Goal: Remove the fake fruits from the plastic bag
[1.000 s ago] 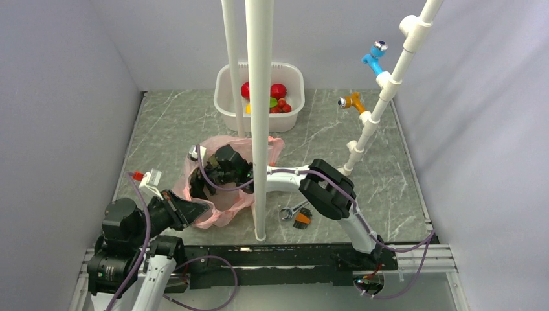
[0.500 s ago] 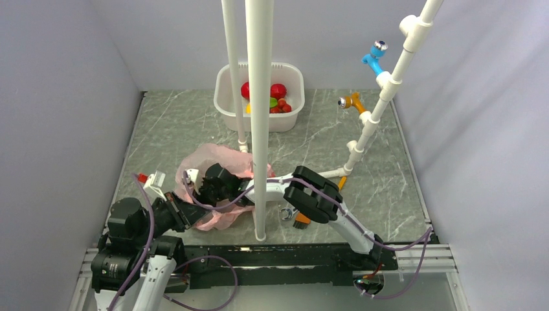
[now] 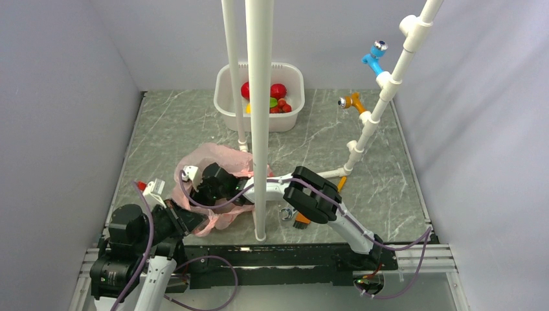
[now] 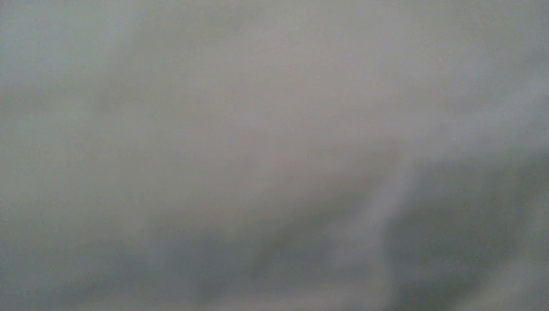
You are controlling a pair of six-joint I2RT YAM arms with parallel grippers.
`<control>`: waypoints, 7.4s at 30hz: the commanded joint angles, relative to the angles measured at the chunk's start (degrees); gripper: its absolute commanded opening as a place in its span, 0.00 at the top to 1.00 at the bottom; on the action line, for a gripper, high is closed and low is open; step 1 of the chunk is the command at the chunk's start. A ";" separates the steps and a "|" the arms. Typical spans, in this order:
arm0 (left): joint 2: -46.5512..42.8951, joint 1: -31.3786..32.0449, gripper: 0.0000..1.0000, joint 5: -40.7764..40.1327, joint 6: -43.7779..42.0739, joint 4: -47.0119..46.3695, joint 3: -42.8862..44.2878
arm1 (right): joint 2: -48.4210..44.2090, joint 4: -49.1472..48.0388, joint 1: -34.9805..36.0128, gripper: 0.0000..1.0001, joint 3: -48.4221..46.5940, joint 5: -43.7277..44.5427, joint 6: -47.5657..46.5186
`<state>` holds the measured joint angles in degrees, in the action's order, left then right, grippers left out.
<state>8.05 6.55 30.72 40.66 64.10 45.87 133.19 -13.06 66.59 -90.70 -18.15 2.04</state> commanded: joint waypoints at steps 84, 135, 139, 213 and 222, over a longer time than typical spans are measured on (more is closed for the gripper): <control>-3.23 -0.78 1.00 -13.15 -13.75 2.36 -9.48 | -48.15 9.97 -28.28 1.00 13.77 23.14 4.10; -2.87 -3.43 1.00 -10.86 -16.06 1.47 -9.84 | -0.62 34.62 -37.61 0.18 -37.58 20.85 4.48; -2.87 -3.47 1.00 -10.86 -16.06 1.47 -9.87 | -4.95 34.80 -37.59 0.14 -34.60 20.45 5.02; 9.41 -3.47 0.19 -9.26 -19.86 17.09 20.82 | -24.32 -7.25 -6.11 0.69 33.22 4.64 27.94; 22.72 -3.39 0.12 -11.14 -20.10 0.44 26.08 | -21.71 -8.42 -6.13 0.71 35.24 4.80 29.50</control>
<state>26.41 3.44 20.05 21.67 75.75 75.85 111.13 -17.82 60.20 -57.17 -13.56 29.67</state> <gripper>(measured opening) 0.870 0.292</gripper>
